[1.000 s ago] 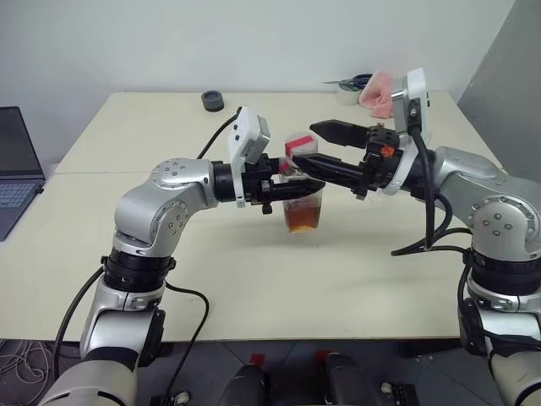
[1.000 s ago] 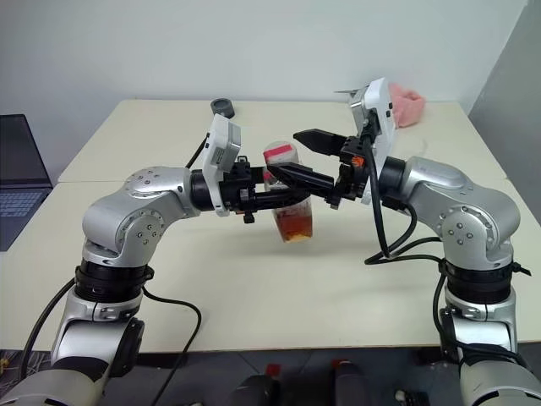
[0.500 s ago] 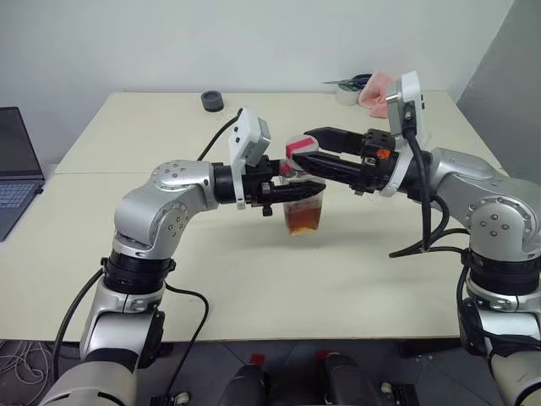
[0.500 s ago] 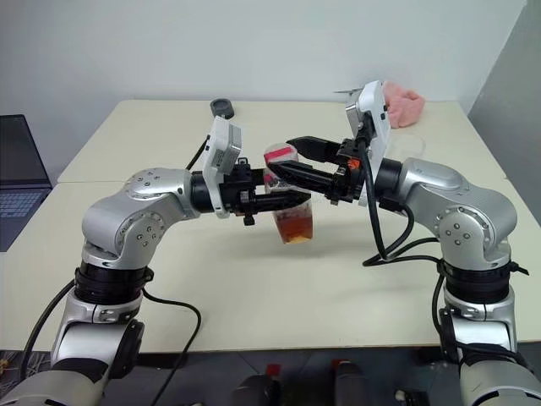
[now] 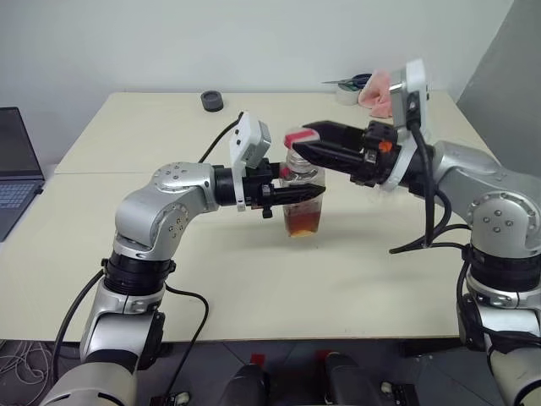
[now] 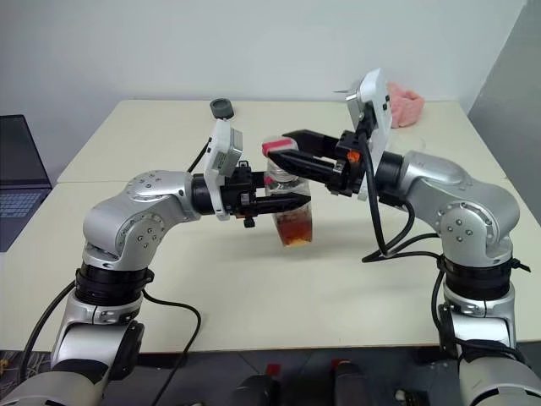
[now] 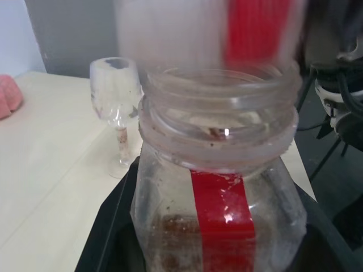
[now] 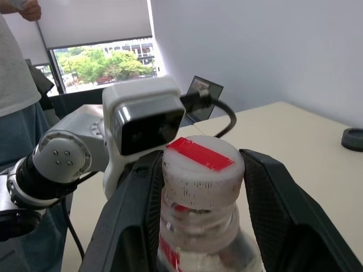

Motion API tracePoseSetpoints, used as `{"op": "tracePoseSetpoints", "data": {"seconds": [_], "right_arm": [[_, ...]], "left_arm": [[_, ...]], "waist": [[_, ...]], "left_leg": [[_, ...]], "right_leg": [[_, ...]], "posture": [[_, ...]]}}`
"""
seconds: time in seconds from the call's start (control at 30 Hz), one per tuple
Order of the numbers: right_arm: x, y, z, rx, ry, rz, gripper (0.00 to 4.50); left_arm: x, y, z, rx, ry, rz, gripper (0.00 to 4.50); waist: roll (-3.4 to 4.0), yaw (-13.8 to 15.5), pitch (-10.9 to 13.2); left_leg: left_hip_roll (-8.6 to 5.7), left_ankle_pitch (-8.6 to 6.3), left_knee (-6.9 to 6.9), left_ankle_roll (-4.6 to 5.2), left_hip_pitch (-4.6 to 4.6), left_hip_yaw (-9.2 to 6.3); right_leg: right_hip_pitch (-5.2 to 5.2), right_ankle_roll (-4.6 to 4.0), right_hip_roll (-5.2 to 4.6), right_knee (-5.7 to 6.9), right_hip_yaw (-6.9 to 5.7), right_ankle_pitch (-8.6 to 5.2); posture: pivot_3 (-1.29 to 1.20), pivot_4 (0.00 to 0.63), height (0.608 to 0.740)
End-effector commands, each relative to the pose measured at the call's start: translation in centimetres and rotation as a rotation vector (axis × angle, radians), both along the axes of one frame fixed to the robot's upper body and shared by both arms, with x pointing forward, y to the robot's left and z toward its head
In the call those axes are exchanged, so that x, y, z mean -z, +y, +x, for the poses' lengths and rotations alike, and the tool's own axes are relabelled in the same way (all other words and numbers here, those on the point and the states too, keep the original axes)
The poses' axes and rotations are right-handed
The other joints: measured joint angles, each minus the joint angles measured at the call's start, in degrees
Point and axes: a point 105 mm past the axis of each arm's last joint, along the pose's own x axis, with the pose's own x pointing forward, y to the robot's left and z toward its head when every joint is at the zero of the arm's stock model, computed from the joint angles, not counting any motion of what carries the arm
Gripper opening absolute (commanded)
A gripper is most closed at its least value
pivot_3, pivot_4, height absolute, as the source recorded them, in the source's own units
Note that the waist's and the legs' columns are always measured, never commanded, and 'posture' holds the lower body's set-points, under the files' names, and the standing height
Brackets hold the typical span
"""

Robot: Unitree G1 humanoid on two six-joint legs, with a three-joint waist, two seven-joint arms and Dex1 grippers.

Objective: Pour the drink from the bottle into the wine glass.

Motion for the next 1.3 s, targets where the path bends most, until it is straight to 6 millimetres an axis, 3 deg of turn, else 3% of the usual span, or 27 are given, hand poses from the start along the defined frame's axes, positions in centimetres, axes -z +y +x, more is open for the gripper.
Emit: {"op": "tracePoseSetpoints", "data": {"seconds": [0.03, 0.13, 0.3, 0.43, 0.6, 0.73, 0.9, 1.03, 1.3], "right_arm": [[-2.5, -0.7, -0.2, 0.011, -0.059, 0.072, 1.78], [-2.8, -0.8, -0.1, 0.02, -0.068, 0.075, 1.78], [-1.7, -1.8, 0.0, 0.069, -0.04, 0.062, 1.78], [0.5, -4.4, 0.3, 0.232, 0.011, 0.065, 1.78], [5.4, -10.1, 1.3, 0.654, 0.066, 0.051, 1.78], [13.5, -14.7, 0.4, 1.011, 0.165, -0.061, 1.78], [19.2, -18.2, -0.3, 1.286, 0.156, -0.217, 1.78], [22.3, -20.9, -0.6, 1.52, 0.21, -0.165, 1.78], [25.2, -21.7, -0.6, 1.619, 0.267, -0.154, 1.78]], "left_arm": [[-1.4, -0.3, -0.9, 0.034, -0.059, -0.025, 1.89], [-1.4, -0.3, -0.9, 0.031, -0.061, -0.026, 1.89], [-1.4, -0.1, -0.9, 0.023, -0.06, -0.026, 1.89], [-1.2, 0.1, -1.0, 0.009, -0.053, -0.029, 1.89], [-0.9, 0.2, -1.4, 0.002, -0.037, -0.033, 1.89], [-0.9, -0.1, -1.5, 0.014, -0.024, -0.035, 1.89], [-0.9, -0.5, -1.5, 0.036, -0.026, -0.03, 1.89], [-1.1, -0.7, -1.5, 0.044, -0.03, -0.032, 1.89], [-1.1, -0.6, -1.5, 0.045, -0.03, -0.028, 1.89]], "waist": [[0.0, 0.0, 0.0], [0.0, 0.0, 0.0], [0.0, 0.0, 0.0], [-0.01, 0.2, 0.0], [-0.03, 0.3, 0.0], [-0.06, 0.4, 0.0], [-0.03, -0.3, 0.0], [-0.04, -0.2, 0.0], [-0.07, 0.0, 0.0]], "left_leg": [[0.0, 0.0, 0.0, 0.0, 0.0, -0.01], [0.0, 0.0, 0.0, 0.0, 0.0, 0.02], [0.0, 0.0, 0.0, 0.0, 0.0, 0.01], [0.0, 0.0, 0.0, 0.0, -0.01, -0.02], [0.0, 0.0, -0.01, 0.0, -0.05, -0.07], [-0.02, 0.0, 0.0, 0.0, -0.02, 0.06], [0.0, 0.0, 0.02, 0.0, 0.27, 0.57], [0.22, 0.0, 0.02, 0.0, 0.35, 0.54], [0.23, 0.0, 0.03, -0.01, 0.39, 0.6]], "right_leg": [[0.01, 0.0, 0.0, -0.01, -0.01, 0.0], [0.0, 0.0, 0.0, -0.01, 0.01, 0.0], [0.01, 0.0, 0.0, -0.01, 0.01, 0.0], [0.04, 0.0, -0.02, -0.04, 0.02, 0.0], [0.06, 0.0, -0.04, -0.05, 0.07, 0.0], [0.06, 0.02, -0.02, -0.01, 0.04, -0.01], [0.05, 0.05, 0.03, 0.24, 0.45, -0.03], [0.1, 0.04, 0.39, 0.26, 0.45, -0.03], [0.1, 0.02, 0.66, 0.29, 0.95, -0.01]], "posture": [[0.0, 0.15, 0.74], [0.0, 0.15, 0.74], [0.0, 0.15, 0.74], [0.0, 0.15, 0.74], [0.0, 0.15, 0.74], [0.0, 0.15, 0.74], [0.0, 0.15, 0.74], [0.0, 0.15, 0.74], [0.0, 0.15, 0.74]]}}
